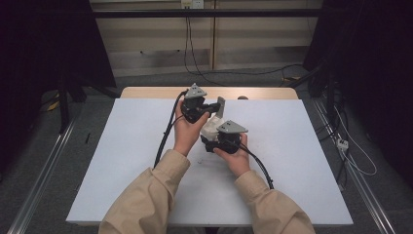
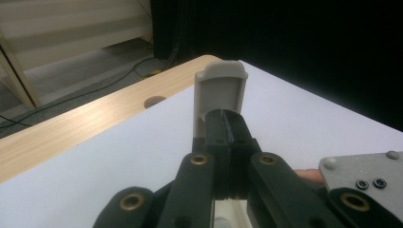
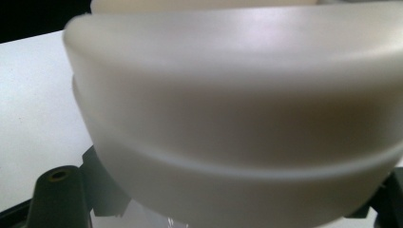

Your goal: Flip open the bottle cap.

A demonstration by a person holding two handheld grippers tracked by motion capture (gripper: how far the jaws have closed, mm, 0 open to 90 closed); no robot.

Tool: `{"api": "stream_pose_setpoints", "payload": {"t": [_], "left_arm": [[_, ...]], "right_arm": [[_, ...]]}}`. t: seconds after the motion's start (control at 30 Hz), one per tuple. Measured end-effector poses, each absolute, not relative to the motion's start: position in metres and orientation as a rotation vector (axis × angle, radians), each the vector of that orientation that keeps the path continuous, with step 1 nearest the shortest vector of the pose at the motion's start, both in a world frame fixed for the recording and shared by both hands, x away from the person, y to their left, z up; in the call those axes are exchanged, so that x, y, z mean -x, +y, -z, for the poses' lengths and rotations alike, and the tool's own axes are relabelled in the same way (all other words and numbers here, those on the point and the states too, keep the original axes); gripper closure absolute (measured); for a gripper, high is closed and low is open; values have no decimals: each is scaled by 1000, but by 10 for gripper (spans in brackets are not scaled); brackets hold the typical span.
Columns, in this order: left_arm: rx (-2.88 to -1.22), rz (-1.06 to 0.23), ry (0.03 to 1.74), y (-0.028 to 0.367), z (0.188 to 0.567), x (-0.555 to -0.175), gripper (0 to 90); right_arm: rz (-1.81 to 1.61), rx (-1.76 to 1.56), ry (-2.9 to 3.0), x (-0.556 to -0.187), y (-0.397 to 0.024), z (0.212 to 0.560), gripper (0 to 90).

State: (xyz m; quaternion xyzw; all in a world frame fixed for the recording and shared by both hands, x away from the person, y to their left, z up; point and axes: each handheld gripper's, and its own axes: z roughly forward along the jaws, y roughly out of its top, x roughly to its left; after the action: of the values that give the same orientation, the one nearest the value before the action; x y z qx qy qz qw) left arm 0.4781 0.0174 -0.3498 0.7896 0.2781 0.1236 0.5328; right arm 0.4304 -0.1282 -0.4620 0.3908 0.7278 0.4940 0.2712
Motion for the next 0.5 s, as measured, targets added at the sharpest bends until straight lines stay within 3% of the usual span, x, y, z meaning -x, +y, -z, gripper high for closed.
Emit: {"api": "stream_pose_setpoints", "payload": {"t": [0.5], "left_arm": [[-1888,-285,668,11,354,-483,900]], "right_arm": [[-1330,-1053,1963,-430,-128,462,189]]}}
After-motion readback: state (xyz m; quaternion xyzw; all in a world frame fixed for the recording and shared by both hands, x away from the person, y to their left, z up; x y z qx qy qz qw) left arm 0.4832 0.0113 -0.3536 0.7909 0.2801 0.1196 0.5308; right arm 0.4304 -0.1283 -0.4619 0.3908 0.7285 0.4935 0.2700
